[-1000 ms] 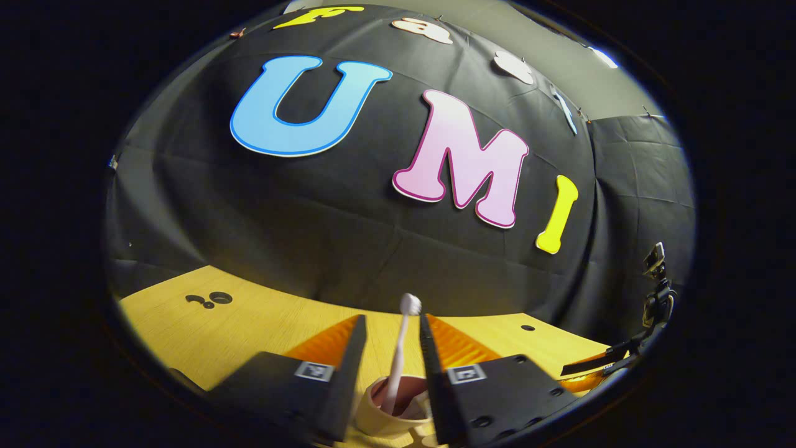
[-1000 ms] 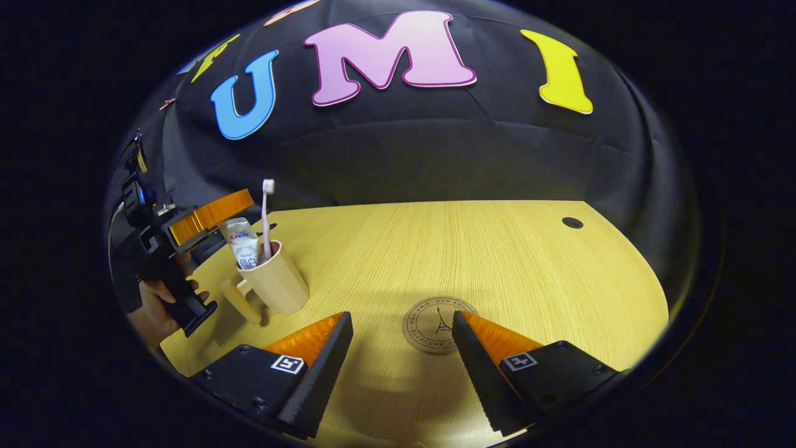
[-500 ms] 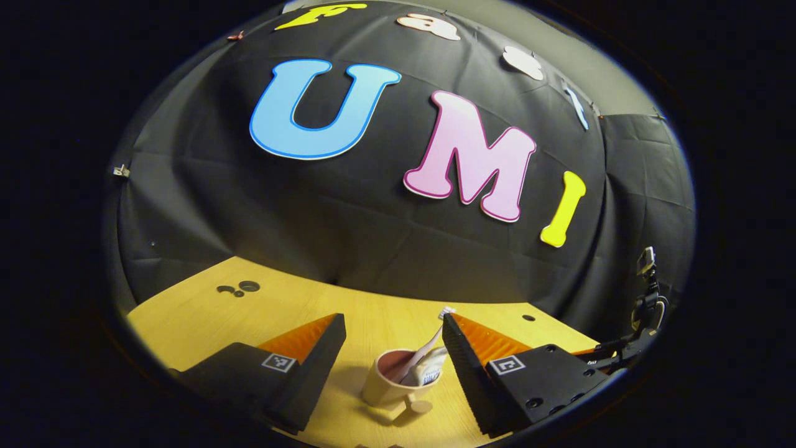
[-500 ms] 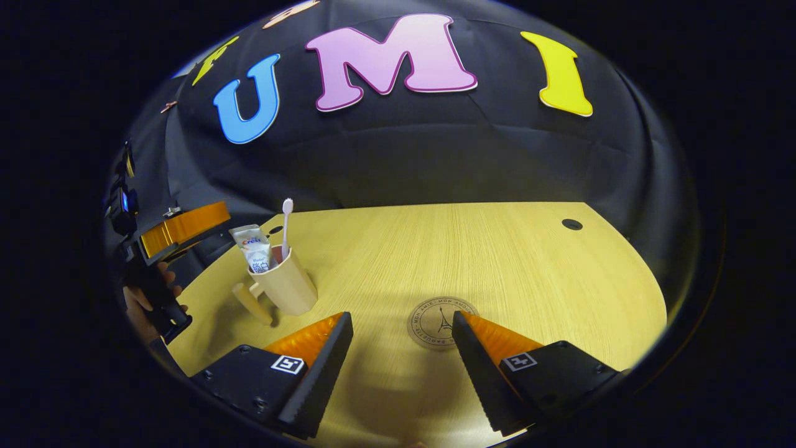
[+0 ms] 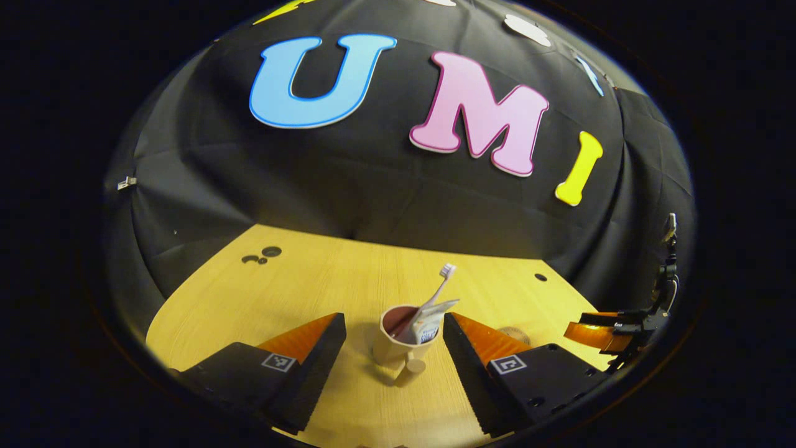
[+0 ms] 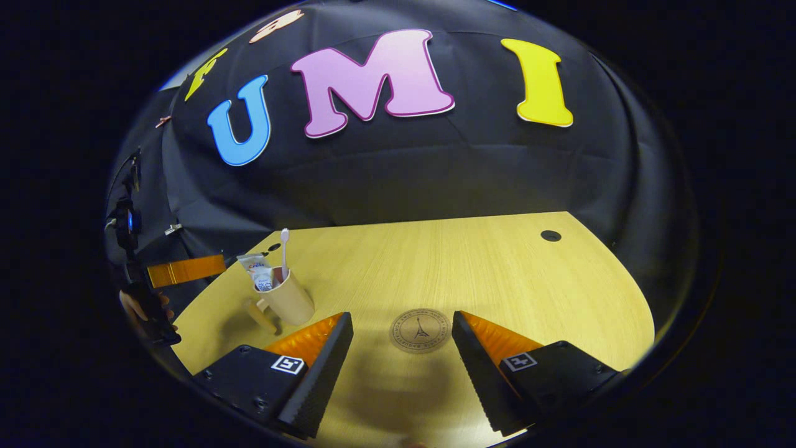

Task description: Put the toothbrush and toothpaste on the desktop into the cup, then pick up the cup and place it on the coaster on the desktop.

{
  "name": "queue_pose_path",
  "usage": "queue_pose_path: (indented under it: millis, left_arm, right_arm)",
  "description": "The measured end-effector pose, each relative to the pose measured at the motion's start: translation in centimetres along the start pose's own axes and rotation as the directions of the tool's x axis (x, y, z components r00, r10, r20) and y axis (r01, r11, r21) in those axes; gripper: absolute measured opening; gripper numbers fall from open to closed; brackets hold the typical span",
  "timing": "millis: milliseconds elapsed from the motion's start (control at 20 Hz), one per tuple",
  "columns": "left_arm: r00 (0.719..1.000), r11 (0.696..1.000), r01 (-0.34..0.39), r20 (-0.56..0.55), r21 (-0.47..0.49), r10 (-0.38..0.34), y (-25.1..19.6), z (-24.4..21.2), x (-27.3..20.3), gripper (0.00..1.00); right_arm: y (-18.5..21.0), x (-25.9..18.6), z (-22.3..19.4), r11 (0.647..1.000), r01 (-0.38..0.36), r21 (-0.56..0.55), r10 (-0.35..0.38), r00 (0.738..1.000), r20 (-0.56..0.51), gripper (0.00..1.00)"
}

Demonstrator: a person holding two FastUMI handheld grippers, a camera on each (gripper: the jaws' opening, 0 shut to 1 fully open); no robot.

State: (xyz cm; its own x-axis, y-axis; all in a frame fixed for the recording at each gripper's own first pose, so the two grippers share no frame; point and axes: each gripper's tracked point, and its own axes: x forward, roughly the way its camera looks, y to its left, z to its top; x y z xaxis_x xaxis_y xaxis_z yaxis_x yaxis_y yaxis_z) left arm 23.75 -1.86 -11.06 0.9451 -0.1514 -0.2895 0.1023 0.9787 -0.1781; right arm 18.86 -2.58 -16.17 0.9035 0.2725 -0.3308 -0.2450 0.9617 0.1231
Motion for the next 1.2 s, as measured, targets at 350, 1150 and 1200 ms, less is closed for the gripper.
queue_pose_path:
  millis: [350,1150,1200]
  left_arm:
    - [0.954,1.0,0.004,-0.3,-0.005,-0.006,-1.7,-4.7,2.5,0.98]
    - [0.72,0.997,-0.055,-0.689,0.058,0.08,-1.2,-10.8,7.3,0.75]
    - [0.716,0.997,-0.063,-0.693,0.051,0.081,-1.0,-10.9,7.4,0.48]
  right_arm:
    - [-5.3,-3.1,0.7,0.997,0.073,0.023,-0.073,0.997,0.02,0.98]
    - [-16.2,-6.7,-2.6,0.957,0.245,0.154,-0.239,0.969,-0.056,0.98]
    - [-16.3,-6.6,-2.6,0.957,0.245,0.154,-0.239,0.969,-0.055,0.98]
